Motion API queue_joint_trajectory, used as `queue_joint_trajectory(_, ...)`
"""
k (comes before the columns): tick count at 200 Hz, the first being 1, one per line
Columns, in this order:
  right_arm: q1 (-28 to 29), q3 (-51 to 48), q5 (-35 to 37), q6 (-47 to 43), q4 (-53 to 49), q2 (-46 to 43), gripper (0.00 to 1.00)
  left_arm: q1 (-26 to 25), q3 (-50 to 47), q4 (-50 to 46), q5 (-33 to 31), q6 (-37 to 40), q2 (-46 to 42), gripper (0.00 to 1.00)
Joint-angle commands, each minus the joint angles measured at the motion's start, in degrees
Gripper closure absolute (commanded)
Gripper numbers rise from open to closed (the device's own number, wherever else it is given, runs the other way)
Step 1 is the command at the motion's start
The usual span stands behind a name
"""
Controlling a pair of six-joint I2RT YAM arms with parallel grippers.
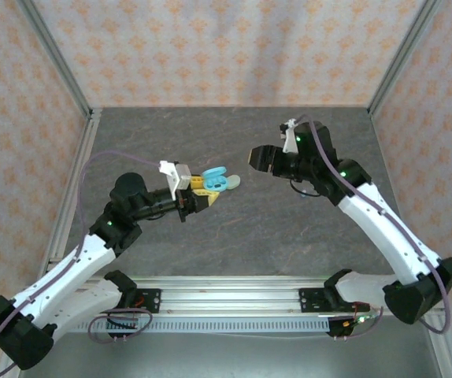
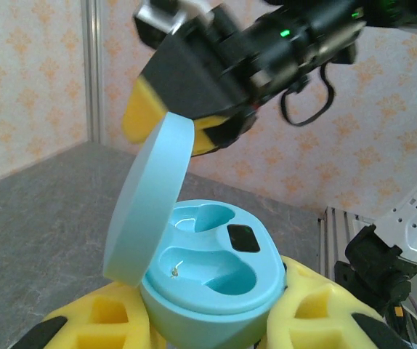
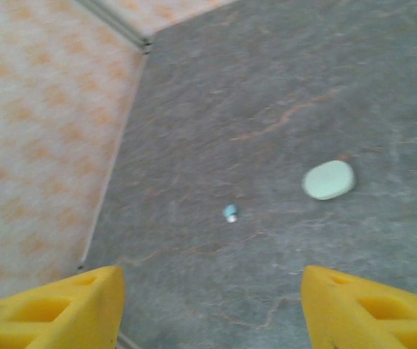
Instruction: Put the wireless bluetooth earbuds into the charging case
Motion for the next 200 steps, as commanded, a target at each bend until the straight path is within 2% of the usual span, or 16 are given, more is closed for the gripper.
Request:
queue_joint_trajectory(1, -0.5, 0.6, 3.3, 1.6, -2.7, 5.3, 0.38, -0.2, -0.3, -2.0, -1.2, 1.7, -2.1, 0.9)
queue_joint_trajectory(45, 0.6, 5.9, 0.2, 1.5, 2.1, 21.2, 0.47, -0.2, 0.1, -5.0, -1.7, 2.1, -4.7, 0.9)
queue_joint_trajectory(76, 4.2, 14.1, 1.3, 1.4, 1.4, 35.4, 0.57, -0.2, 0.6, -6.4, -2.1, 2.5, -5.6, 0.9)
queue_joint_trajectory(111, 9.6, 24.9, 2.0, 1.9, -0.9, 48.5, 0.61, -0.2, 0.7, -7.2, -2.5, 2.5, -6.5, 0.9)
queue_joint_trajectory(146, 13.9, 35.5, 3.9, 2.9, -5.5, 57.5, 0.62, -0.1, 1.1, -7.8, -2.8, 2.6, -6.9, 0.9)
queue_joint_trajectory(200, 17.3, 48.6, 11.3, 3.9, -14.8, 66.9, 0.61, -0.2, 1.4, -8.1, -3.0, 2.9, -7.3, 0.9)
